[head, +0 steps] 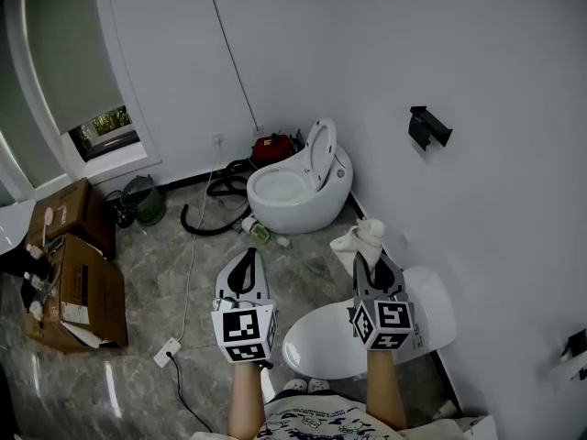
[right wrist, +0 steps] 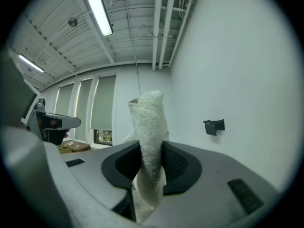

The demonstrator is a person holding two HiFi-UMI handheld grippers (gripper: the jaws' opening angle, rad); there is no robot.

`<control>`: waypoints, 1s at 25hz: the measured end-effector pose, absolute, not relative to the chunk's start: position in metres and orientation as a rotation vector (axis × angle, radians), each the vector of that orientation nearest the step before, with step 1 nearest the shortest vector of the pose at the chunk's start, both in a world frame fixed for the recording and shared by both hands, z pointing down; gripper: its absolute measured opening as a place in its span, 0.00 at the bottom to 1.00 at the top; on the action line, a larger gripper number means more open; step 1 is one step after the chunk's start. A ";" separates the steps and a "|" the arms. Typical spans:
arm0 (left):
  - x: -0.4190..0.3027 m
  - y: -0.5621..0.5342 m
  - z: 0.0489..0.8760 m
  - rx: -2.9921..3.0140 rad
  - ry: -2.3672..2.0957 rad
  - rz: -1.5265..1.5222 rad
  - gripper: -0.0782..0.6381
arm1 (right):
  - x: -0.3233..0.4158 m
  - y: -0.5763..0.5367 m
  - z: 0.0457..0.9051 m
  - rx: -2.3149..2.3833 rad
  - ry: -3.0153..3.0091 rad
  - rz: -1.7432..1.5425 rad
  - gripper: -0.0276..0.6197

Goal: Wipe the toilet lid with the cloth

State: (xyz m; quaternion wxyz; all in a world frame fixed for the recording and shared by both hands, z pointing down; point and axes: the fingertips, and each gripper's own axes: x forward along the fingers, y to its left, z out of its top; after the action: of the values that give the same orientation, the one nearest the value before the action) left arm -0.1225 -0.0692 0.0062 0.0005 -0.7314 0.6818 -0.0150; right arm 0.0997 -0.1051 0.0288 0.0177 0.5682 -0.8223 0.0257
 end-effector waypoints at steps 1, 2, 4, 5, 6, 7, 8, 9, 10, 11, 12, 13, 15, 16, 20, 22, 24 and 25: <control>-0.123 -0.068 0.006 -2.296 2.142 -0.045 0.11 | 0.098 -0.104 0.030 1.760 -2.550 0.075 0.19; -0.124 -0.067 0.006 -2.294 2.143 -0.043 0.11 | 0.097 -0.103 0.031 1.756 -2.542 0.065 0.19; -0.127 -0.065 0.006 -2.291 2.148 -0.042 0.11 | 0.094 -0.101 0.031 1.750 -2.527 0.041 0.19; -0.129 -0.063 0.006 -2.290 2.151 -0.042 0.11 | 0.093 -0.100 0.030 1.748 -2.522 0.032 0.19; -0.131 -0.062 0.006 -2.289 2.154 -0.043 0.11 | 0.091 -0.099 0.030 1.747 -2.520 0.028 0.19; -0.132 -0.061 0.006 -2.289 2.156 -0.044 0.11 | 0.090 -0.098 0.029 1.747 -2.520 0.028 0.19; -0.133 -0.061 0.007 -2.289 2.157 -0.045 0.11 | 0.090 -0.098 0.030 1.746 -2.521 0.030 0.19; -0.133 -0.060 0.007 -2.289 2.156 -0.045 0.11 | 0.089 -0.098 0.031 1.744 -2.521 0.032 0.19; -0.133 -0.060 0.008 -2.288 2.156 -0.045 0.11 | 0.089 -0.098 0.032 1.741 -2.520 0.034 0.19; -0.134 -0.059 0.008 -2.287 2.157 -0.045 0.11 | 0.089 -0.098 0.033 1.738 -2.520 0.036 0.19; -0.135 -0.059 0.007 -2.285 2.158 -0.045 0.11 | 0.088 -0.098 0.033 1.735 -2.521 0.039 0.19; -0.136 -0.059 0.007 -2.283 2.160 -0.045 0.11 | 0.087 -0.098 0.033 1.733 -2.523 0.041 0.19; -0.139 -0.058 0.007 -2.277 2.167 -0.047 0.11 | 0.085 -0.098 0.032 1.727 -2.529 0.039 0.19; -0.140 -0.058 0.007 -2.274 2.172 -0.049 0.11 | 0.084 -0.098 0.032 1.724 -2.532 0.037 0.19; -0.145 -0.056 0.011 -2.272 2.185 -0.051 0.11 | 0.081 -0.097 0.032 1.725 -2.532 0.042 0.19; -0.146 -0.056 0.011 -2.271 2.189 -0.051 0.11 | 0.081 -0.098 0.032 1.727 -2.535 0.050 0.19; -0.146 -0.057 0.011 -2.273 2.189 -0.048 0.11 | 0.082 -0.099 0.031 1.730 -2.536 0.054 0.19; -0.146 -0.057 0.011 -2.276 2.188 -0.045 0.11 | 0.083 -0.099 0.031 1.733 -2.537 0.055 0.19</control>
State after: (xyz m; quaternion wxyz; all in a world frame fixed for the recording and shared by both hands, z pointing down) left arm -0.1457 -0.0570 0.0115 -0.0077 -0.7208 0.6930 -0.0144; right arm 0.0828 -0.0987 0.0306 0.0345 0.5636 -0.8251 0.0178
